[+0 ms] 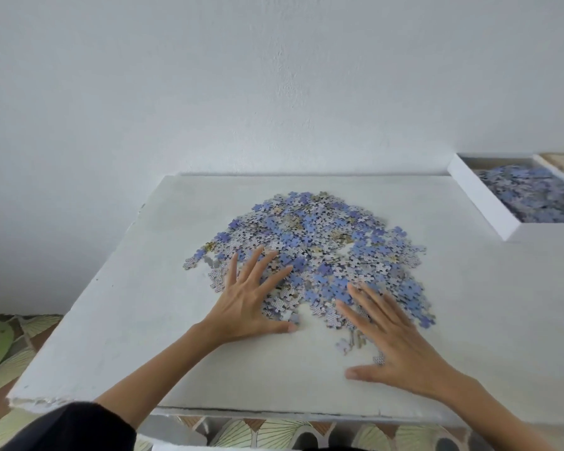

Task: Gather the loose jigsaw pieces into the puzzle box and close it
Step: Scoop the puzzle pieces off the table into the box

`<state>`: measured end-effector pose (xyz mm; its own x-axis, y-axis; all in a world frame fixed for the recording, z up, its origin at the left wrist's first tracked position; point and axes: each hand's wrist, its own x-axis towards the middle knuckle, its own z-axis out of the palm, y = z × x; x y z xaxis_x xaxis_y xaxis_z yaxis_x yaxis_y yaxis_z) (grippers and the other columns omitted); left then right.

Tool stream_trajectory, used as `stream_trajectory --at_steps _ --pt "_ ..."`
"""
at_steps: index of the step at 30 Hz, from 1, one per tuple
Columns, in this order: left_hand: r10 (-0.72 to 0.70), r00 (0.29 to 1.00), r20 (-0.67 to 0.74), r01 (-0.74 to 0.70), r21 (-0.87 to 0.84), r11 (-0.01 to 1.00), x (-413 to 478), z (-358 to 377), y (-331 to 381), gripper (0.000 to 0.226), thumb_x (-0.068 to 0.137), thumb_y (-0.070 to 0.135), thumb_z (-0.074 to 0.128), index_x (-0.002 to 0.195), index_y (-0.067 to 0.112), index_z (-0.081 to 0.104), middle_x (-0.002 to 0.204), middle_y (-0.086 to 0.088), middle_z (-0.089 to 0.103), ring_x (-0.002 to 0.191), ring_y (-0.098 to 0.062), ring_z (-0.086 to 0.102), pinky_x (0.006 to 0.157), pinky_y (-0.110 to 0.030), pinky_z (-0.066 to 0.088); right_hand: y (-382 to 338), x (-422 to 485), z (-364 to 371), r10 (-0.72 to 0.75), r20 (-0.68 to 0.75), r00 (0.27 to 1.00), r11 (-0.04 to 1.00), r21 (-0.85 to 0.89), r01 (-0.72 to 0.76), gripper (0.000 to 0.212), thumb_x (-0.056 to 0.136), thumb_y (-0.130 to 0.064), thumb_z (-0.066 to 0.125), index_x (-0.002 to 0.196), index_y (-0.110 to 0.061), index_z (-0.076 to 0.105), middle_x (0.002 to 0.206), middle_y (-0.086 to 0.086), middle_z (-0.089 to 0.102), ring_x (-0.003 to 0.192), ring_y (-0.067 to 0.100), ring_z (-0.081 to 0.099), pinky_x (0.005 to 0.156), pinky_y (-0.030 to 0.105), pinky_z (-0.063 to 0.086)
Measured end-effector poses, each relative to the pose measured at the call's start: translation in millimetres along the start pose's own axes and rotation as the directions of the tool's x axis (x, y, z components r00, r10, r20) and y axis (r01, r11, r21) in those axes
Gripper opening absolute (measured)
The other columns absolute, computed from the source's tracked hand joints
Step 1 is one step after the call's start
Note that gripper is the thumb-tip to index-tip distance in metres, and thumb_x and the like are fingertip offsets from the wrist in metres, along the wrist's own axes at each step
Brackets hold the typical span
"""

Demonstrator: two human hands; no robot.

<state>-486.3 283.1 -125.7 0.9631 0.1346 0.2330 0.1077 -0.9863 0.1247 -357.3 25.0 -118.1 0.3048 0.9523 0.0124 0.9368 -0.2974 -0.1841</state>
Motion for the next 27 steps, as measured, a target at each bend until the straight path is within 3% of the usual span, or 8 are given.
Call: stream_trajectory --at_steps 4,9,12,14,18,20,24,27 --pt "-0.007 1.000 0.017 0.007 0.002 1.000 4.7 2.3 1.2 0.089 0.072 0.086 0.024 0.146 0.039 0.010 0.156 0.006 0.001 0.143 -0.011 -0.012 0.112 -0.050 -0.014 0.0 12.2 3.7 -0.004 -0.094 0.996 0.999 -0.043 0.000 0.079 0.083 -0.075 0.022 0.146 -0.034 0.000 0.156 -0.003 -0.007 0.141 0.017 -0.014 0.112 0.040 -0.009" --pt "-0.043 0.997 -0.066 0.036 -0.101 0.994 12.6 -3.2 0.2 0.079 0.078 0.081 0.015 0.142 0.036 0.026 0.154 0.003 0.017 0.142 -0.010 0.007 0.115 -0.051 -0.003 9.1 36.6 3.7 0.085 -0.116 0.990 0.994 0.078 -0.076 0.075 0.077 -0.080 0.005 0.142 -0.045 -0.009 0.152 -0.012 -0.021 0.138 0.008 -0.025 0.114 0.045 -0.012" --pt "-0.197 0.969 -0.151 0.155 -0.251 0.956 18.4 -14.9 -18.4 0.081 0.077 0.081 0.010 0.138 0.033 0.034 0.150 0.002 0.025 0.136 -0.007 0.018 0.115 -0.049 0.002 24.0 41.2 -5.6 0.229 -0.189 0.955 0.952 0.250 -0.179 0.079 0.069 -0.086 -0.001 0.138 -0.049 -0.005 0.152 -0.013 -0.015 0.139 0.006 -0.020 0.112 0.041 -0.015" --pt "-0.343 0.922 -0.180 0.272 -0.328 0.905 21.1 -19.1 -41.3 0.088 0.074 0.084 0.010 0.137 0.028 0.036 0.148 -0.002 0.028 0.135 -0.013 0.024 0.114 -0.052 0.011 43.8 40.6 -11.4 0.379 -0.231 0.896 0.888 0.364 -0.282 0.085 0.063 -0.090 0.003 0.138 -0.049 0.002 0.152 -0.010 -0.008 0.140 0.010 -0.012 0.113 0.042 -0.011" --pt "-0.586 0.810 -0.035 0.544 -0.329 0.772 25.8 -17.9 -74.0 0.122 0.050 0.098 0.005 0.140 0.020 0.032 0.149 -0.010 0.023 0.136 -0.023 0.023 0.112 -0.052 0.011 79.1 51.1 -13.8 0.533 -0.234 0.813 0.794 0.469 -0.386 0.087 0.061 -0.092 0.015 0.137 -0.051 0.008 0.155 0.003 0.006 0.143 0.020 0.005 0.113 0.054 0.006" --pt "-0.590 0.808 0.003 0.565 -0.292 0.772 30.2 -14.6 -74.4 0.129 0.044 0.099 0.001 0.140 0.018 0.030 0.148 -0.009 0.025 0.136 -0.022 0.022 0.112 -0.048 0.007 80.7 63.1 -11.1 0.531 -0.251 0.809 0.794 0.481 -0.372 0.090 0.061 -0.092 0.015 0.139 -0.047 0.013 0.155 0.004 0.010 0.142 0.021 0.009 0.113 0.055 0.010" --pt "-0.470 0.882 0.029 0.459 -0.278 0.844 44.7 -7.5 -59.4 0.125 0.051 0.097 -0.001 0.145 0.018 0.021 0.151 -0.006 0.022 0.137 -0.019 0.021 0.111 -0.038 0.004 69.2 83.8 -6.8 0.488 -0.250 0.836 0.832 0.423 -0.359 0.091 0.062 -0.090 0.012 0.142 -0.044 0.012 0.155 0.003 0.011 0.142 0.021 0.011 0.113 0.052 0.011" --pt "-0.418 0.908 0.025 0.407 -0.286 0.867 55.3 -3.0 -50.8 0.116 0.057 0.094 0.004 0.146 0.020 0.018 0.153 -0.004 0.018 0.137 -0.018 0.022 0.111 -0.040 0.005 66.5 90.6 -8.7 0.487 -0.232 0.842 0.795 0.517 -0.317 0.085 0.064 -0.085 0.022 0.139 -0.047 0.016 0.155 -0.001 0.011 0.142 0.017 0.010 0.114 0.050 0.012"
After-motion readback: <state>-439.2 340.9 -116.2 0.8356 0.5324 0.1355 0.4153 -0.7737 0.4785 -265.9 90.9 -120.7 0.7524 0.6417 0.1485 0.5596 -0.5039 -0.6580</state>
